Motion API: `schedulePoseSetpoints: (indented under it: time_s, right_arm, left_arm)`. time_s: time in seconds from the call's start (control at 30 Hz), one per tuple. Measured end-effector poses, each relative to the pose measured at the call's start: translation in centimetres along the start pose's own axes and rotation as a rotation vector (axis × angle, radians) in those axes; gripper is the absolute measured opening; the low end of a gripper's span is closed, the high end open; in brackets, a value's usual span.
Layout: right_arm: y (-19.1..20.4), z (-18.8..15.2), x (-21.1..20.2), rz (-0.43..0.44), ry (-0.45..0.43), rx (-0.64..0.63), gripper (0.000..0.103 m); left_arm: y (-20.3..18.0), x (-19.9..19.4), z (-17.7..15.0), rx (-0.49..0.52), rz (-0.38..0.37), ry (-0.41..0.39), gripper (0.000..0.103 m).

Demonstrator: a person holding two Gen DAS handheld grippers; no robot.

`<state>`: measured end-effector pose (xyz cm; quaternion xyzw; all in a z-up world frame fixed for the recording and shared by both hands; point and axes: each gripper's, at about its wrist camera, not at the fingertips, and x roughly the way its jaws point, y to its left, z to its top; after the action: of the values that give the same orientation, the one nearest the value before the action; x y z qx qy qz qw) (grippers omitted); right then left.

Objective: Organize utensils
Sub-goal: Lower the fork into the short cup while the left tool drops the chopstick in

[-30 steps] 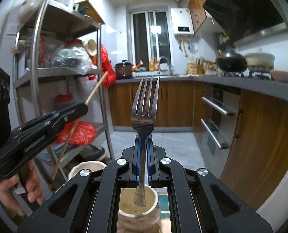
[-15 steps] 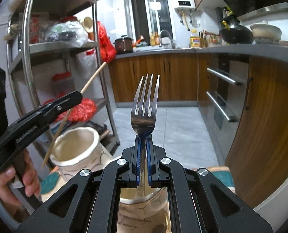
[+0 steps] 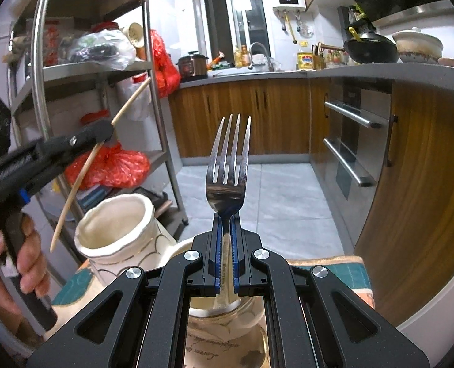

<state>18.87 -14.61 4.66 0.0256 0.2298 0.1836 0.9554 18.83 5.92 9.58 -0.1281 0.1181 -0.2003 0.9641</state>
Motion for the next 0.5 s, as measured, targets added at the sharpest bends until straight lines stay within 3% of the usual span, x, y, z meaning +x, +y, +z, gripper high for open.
schedulePoseSetpoints:
  time_s: [0.33, 0.5]
  right_arm:
    - [-0.2, 0.0, 0.1, 0.003, -0.004, -0.008, 0.007]
    - [-0.7, -0.2, 0.5, -0.001, 0.013, -0.005, 0.007]
  left_arm:
    - [-1.8, 3.3, 0.3, 0.117, 0.106, -0.047, 0.005]
    - [-1.4, 2.7, -0.9, 0.125, 0.102, -0.016, 0.005]
